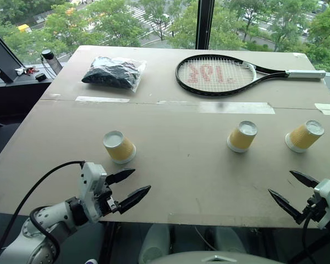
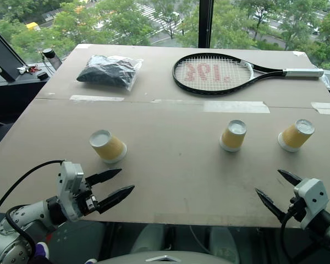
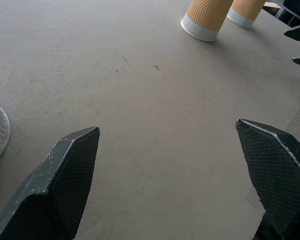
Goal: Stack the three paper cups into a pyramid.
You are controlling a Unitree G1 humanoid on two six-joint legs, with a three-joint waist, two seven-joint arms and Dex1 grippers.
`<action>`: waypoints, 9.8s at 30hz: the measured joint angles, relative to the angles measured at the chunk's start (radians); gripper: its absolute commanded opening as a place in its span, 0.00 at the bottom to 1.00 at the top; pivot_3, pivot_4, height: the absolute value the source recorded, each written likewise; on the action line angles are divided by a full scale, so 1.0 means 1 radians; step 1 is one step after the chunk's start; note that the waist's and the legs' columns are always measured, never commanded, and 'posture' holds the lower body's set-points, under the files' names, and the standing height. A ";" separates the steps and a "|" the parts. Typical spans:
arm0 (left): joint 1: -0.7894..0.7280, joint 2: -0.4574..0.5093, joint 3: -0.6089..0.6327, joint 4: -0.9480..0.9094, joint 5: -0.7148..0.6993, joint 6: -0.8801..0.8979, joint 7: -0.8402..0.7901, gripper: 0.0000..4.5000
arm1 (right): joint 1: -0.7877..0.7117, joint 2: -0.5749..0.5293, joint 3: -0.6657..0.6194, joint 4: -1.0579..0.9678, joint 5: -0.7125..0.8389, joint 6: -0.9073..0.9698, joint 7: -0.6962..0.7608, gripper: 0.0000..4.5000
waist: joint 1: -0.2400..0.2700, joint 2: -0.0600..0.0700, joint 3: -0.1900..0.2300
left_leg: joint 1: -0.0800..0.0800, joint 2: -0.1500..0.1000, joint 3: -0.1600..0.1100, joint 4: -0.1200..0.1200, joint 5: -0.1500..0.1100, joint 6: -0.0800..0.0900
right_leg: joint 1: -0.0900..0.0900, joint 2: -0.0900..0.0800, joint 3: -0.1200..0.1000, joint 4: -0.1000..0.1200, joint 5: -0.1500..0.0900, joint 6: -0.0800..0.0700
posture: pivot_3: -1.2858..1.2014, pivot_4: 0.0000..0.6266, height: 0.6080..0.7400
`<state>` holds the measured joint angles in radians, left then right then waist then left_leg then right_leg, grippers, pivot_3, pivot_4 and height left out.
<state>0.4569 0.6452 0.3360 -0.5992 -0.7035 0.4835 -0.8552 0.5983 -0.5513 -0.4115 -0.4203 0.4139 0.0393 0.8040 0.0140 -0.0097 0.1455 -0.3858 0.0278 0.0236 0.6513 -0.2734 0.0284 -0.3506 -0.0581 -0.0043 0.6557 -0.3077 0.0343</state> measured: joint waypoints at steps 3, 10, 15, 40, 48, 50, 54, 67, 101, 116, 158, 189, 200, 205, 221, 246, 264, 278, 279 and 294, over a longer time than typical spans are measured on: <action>-0.006 0.000 -0.001 0.010 -0.001 -0.003 -0.012 1.00 | -0.013 0.002 0.004 -0.002 0.006 0.002 -0.003 1.00 | 0.000 0.000 0.000 | 0.000 0.000 0.000 0.000 0.000 0.000 | 0.000 0.000 0.000 0.000 0.000 0.000 | 0.52 0.24 1.00; -0.087 -0.061 -0.008 0.125 0.044 -0.123 -0.039 1.00 | -0.153 0.010 0.118 -0.150 0.109 0.031 0.013 1.00 | -0.001 0.001 0.001 | -0.001 0.000 0.000 0.000 0.000 0.000 | -0.001 0.000 -0.001 0.000 0.000 0.000 | 0.52 0.24 1.00; -0.045 -0.109 0.014 0.132 0.045 -0.180 -0.037 1.00 | -0.180 -0.056 0.208 -0.285 0.194 0.080 0.077 1.00 | -0.001 0.000 0.001 | -0.011 0.000 -0.001 0.001 0.000 0.000 | -0.010 0.000 -0.002 0.001 0.002 0.004 | 0.52 0.24 1.00; -0.191 -0.104 0.140 0.261 0.086 -0.203 0.159 1.00 | -0.187 -0.089 0.262 -0.317 0.287 0.122 0.121 1.00 | -0.001 -0.007 0.001 | -0.010 -0.001 -0.004 0.004 0.000 0.000 | -0.008 0.003 -0.004 0.005 0.002 0.004 | 0.52 0.24 1.00; -0.288 -0.078 0.053 0.323 0.145 -0.193 0.150 1.00 | -0.225 -0.088 0.268 -0.322 0.288 0.135 0.083 1.00 | 0.000 -0.008 0.001 | -0.010 -0.001 -0.003 0.004 0.000 0.000 | -0.008 0.003 -0.004 0.005 0.002 0.004 | 0.52 0.24 1.00; -0.321 -0.079 0.031 0.350 0.169 -0.203 0.150 1.00 | -0.227 -0.088 0.268 -0.322 0.282 0.135 0.076 1.00 | 0.000 -0.008 0.001 | -0.010 -0.001 -0.003 0.004 0.000 0.000 | -0.008 0.003 -0.004 0.005 0.003 0.004 | 0.52 0.24 1.00; -0.352 -0.084 0.006 0.382 0.190 -0.224 0.139 0.84 | -0.220 -0.083 0.269 -0.322 0.267 0.134 0.059 1.00 | -0.003 -0.008 0.001 | -0.010 -0.001 -0.003 0.004 0.001 0.000 | -0.008 0.003 -0.004 0.005 0.003 0.005 | 0.52 0.24 1.00; -0.539 -0.079 -0.091 0.428 0.167 -0.175 0.049 0.54 | -0.147 -0.049 0.276 -0.325 0.204 0.107 0.036 1.00 | 0.000 -0.008 0.001 | -0.010 -0.001 -0.003 0.006 0.001 -0.001 | -0.008 0.004 -0.005 0.007 0.003 0.005 | 0.52 0.24 1.00; -0.976 -0.213 -0.446 0.846 0.389 -0.244 -0.131 0.98 | 0.058 0.075 0.280 -0.410 0.023 0.001 -0.121 1.00 | 0.000 -0.007 0.002 | -0.012 -0.002 -0.004 0.015 0.002 -0.002 | -0.008 0.010 -0.004 0.010 0.002 0.006 | 0.52 0.24 1.00; -0.618 -0.055 -0.207 0.428 0.186 -0.091 -0.133 0.98 | -0.280 0.115 0.266 -0.303 -0.049 0.288 -0.412 1.00 | 0.000 -0.006 0.002 | -0.012 -0.001 -0.004 0.015 0.003 -0.004 | -0.008 0.004 -0.003 0.010 0.002 0.006 | 0.52 0.24 1.00; -0.165 -0.001 -0.008 0.194 0.003 -0.161 -0.214 1.00 | -0.816 0.122 0.473 -0.007 0.015 0.500 -0.223 0.51 | -0.027 -0.003 0.004 | -0.012 -0.001 -0.003 0.012 0.000 0.000 | -0.010 0.004 -0.002 0.009 0.002 0.006 | 0.52 0.24 1.00; -0.049 -0.006 0.088 0.175 -0.029 -0.167 -0.231 1.00 | -0.968 0.216 0.657 0.198 -0.148 0.462 -0.177 0.93 | -0.029 -0.003 0.004 | -0.013 -0.001 -0.003 0.009 0.000 0.000 | -0.011 0.002 -0.003 0.008 0.002 0.005 | 0.52 0.24 1.00; -0.078 -0.002 0.085 0.176 -0.057 -0.161 -0.251 1.00 | -0.924 0.124 0.450 0.035 0.040 0.514 -0.113 0.98 | -0.025 -0.003 0.005 | -0.013 -0.001 -0.004 0.008 0.000 0.000 | -0.011 0.001 -0.003 0.007 0.002 0.005 | 0.52 0.24 1.00; -0.102 0.027 0.068 0.175 -0.082 -0.157 -0.320 1.00 | -0.854 0.019 0.219 -0.104 0.258 0.584 -0.098 0.98 | -0.027 -0.003 0.005 | -0.013 -0.001 -0.004 0.006 0.000 0.000 | -0.011 0.000 -0.003 0.006 0.002 0.005 | 0.52 0.24 1.00; -0.258 0.050 -0.033 0.176 -0.096 -0.108 -0.362 1.00 | -0.847 -0.092 0.083 0.333 -0.150 0.492 -0.471 0.98 | -0.028 -0.002 0.005 | -0.012 -0.002 -0.001 0.006 0.001 0.000 | -0.012 0.004 0.000 0.007 0.002 0.005 | 0.52 0.24 1.00; -0.337 0.030 -0.070 0.070 -0.210 -0.075 -0.303 1.00 | -0.802 -0.003 -0.050 0.287 -0.048 0.647 -0.559 0.98 | -0.026 -0.002 0.006 | -0.012 -0.002 -0.001 0.006 0.001 0.000 | -0.012 0.007 0.000 0.007 0.002 0.006 | 0.52 0.24 1.00; -0.281 -0.161 0.006 0.154 -0.136 -0.270 -0.201 1.00 | -0.883 -0.061 0.032 0.088 0.147 0.637 -0.315 0.47 | -0.028 0.000 0.006 | -0.012 0.000 -0.002 0.006 0.001 0.000 | -0.012 0.007 0.000 0.007 0.002 0.006 | 0.52 0.24 1.00; -0.119 -0.077 0.263 0.385 -0.256 -0.282 -0.454 1.00 | -1.335 -0.007 0.392 -0.050 0.412 0.945 -0.285 0.47 | -0.028 -0.003 0.009 | -0.013 -0.003 -0.005 0.004 0.000 0.000 | -0.015 0.001 0.000 0.007 0.002 0.005 | 0.52 0.24 1.00; -0.123 -0.064 0.271 0.387 -0.264 -0.272 -0.458 1.00 | -1.355 0.002 0.409 -0.047 0.404 0.943 -0.285 0.47 | -0.029 -0.003 0.009 | -0.013 -0.003 -0.005 0.004 0.000 0.000 | -0.015 0.002 -0.001 0.007 0.002 0.005 | 0.52 0.24 1.00; -0.144 -0.010 0.306 0.466 -0.279 -0.243 -0.568 1.00 | -1.368 0.095 0.588 0.024 0.214 0.872 -0.283 0.47 | -0.032 -0.003 0.009 | -0.015 -0.003 -0.004 0.004 0.000 0.000 | -0.018 0.001 0.000 0.007 0.002 0.005 | 0.52 0.24 1.00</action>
<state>0.3130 0.6356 0.6415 -0.1327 -0.9825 0.2409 -1.4229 -0.7699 -0.4567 0.1767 -0.3964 0.6275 0.9111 0.5205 -0.0176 -0.0132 0.1541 -0.4006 0.0248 0.0198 0.6551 -0.2730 0.0284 -0.3682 -0.0567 -0.0039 0.6632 -0.3054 0.0397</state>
